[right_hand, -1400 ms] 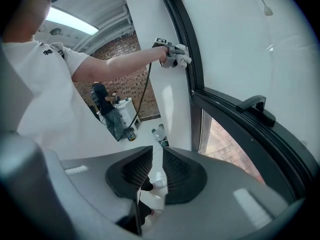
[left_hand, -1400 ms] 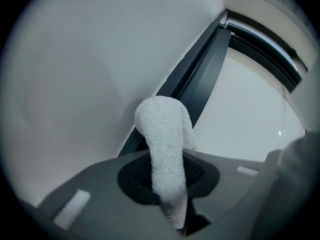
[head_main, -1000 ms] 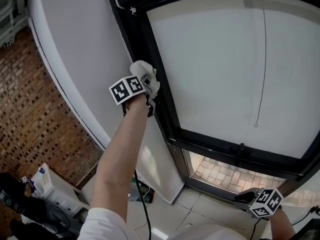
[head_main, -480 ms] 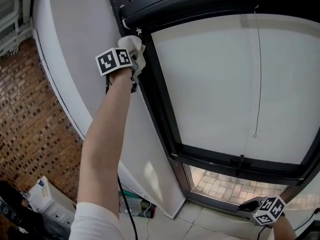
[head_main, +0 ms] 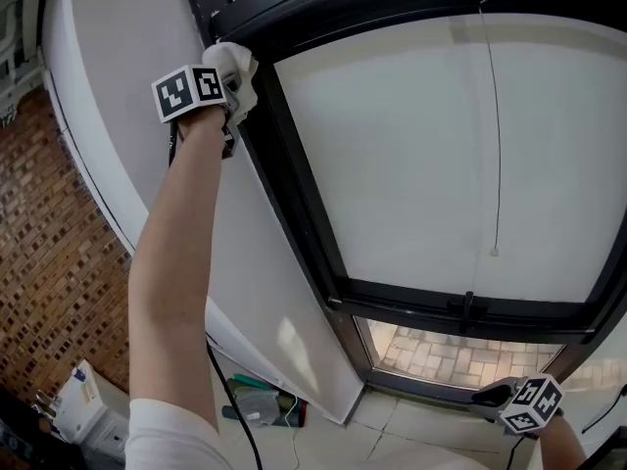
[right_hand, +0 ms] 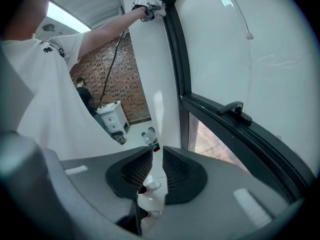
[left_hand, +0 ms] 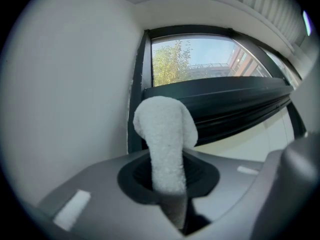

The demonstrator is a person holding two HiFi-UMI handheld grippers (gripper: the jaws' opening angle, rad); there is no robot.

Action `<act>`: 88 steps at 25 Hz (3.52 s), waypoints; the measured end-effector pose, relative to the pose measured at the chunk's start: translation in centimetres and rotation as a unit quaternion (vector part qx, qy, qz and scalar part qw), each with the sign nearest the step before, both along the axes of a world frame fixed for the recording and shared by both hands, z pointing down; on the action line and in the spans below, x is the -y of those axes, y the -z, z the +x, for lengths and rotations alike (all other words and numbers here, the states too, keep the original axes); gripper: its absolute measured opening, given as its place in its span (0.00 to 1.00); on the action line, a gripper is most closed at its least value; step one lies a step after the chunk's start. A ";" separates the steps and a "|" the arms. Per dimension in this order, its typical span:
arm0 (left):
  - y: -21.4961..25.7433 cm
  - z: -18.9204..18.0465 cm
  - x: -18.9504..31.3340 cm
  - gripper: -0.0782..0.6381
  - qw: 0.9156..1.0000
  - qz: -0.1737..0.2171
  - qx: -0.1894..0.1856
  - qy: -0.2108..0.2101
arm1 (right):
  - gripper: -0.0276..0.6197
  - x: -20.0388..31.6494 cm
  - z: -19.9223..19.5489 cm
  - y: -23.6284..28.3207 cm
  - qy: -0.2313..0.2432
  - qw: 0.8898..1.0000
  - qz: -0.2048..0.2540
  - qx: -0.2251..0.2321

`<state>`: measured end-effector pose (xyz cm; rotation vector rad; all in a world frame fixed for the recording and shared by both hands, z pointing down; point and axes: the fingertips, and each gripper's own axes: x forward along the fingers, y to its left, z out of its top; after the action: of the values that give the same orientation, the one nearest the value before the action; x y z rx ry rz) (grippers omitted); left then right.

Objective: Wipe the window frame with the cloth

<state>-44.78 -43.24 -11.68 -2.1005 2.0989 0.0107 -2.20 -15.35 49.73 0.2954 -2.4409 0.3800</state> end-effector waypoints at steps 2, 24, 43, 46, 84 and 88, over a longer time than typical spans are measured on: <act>-0.5 0.6 -0.6 0.24 1.000 0.004 0.018 -0.004 | 0.14 -0.2 0.0 0.0 0.000 1.000 0.001 0.000; -37.1 15.8 -2.6 0.24 0.823 -0.070 0.544 -0.146 | 0.14 -0.8 -3.7 1.1 -0.012 1.000 0.011 -0.001; -60.1 16.4 2.8 0.24 0.717 -0.143 0.642 -0.231 | 0.14 -2.4 -2.8 -0.5 -0.098 0.995 -0.026 -0.025; -62.2 16.1 3.2 0.24 0.705 -0.160 0.649 -0.237 | 0.14 -2.7 -2.5 -0.8 -0.107 0.993 -0.030 -0.031; -62.4 28.3 1.8 0.24 0.704 -0.153 0.629 -0.291 | 0.14 -4.1 0.8 -1.0 -0.122 0.992 -0.022 -0.025; -64.2 29.1 2.0 0.24 0.696 -0.167 0.633 -0.294 | 0.14 -4.2 1.7 -1.3 -0.129 0.991 -0.025 -0.022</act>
<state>-15.68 -45.22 52.52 -1.8174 0.5830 -1.3646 -0.51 -11.14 50.98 0.5950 -2.3516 0.5409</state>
